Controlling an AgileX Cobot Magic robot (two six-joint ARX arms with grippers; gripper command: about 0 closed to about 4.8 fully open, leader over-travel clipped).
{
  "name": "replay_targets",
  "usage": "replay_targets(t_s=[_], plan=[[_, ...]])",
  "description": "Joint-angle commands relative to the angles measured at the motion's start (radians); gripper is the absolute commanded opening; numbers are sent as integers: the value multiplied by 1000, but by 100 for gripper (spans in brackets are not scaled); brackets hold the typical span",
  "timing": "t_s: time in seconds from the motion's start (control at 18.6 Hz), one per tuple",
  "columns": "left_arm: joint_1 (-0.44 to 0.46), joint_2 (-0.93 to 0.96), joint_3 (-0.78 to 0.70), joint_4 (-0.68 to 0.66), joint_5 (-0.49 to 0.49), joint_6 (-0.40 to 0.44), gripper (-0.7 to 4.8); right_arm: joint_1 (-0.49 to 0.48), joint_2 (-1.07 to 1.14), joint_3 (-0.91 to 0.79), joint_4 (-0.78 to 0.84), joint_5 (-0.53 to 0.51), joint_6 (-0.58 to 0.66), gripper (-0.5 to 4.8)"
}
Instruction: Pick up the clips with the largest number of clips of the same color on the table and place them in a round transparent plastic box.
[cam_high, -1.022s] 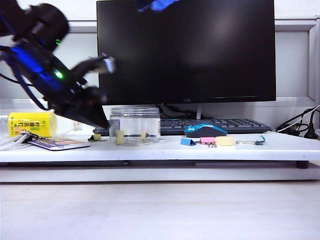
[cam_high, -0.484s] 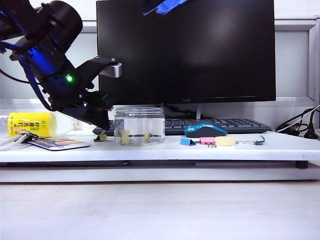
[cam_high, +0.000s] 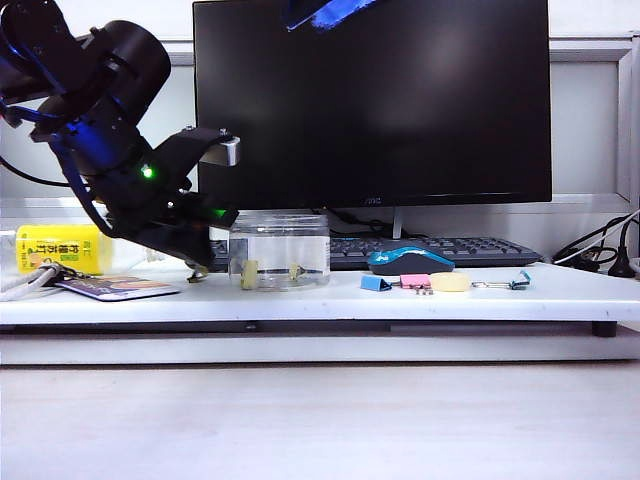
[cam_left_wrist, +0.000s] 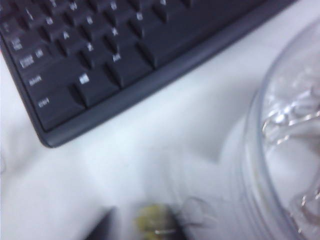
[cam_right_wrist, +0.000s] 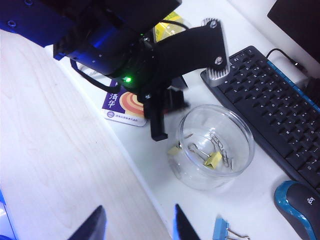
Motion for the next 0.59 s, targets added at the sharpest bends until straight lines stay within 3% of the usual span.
replay_targets(t_s=[0.05, 0.16, 0.32, 0.59], plan=[[-2, -1, 1, 17, -2, -5, 125, -3, -2, 4, 10, 1, -2, 179], [-2, 0, 1, 18, -2, -5, 46, -3, -2, 4, 11, 1, -2, 179], [-2, 3, 1, 28, 8, -10, -6, -3, -2, 4, 10, 1, -2, 179], [-2, 3, 1, 35, 9, -33, -6, -3, -2, 4, 10, 1, -2, 179]])
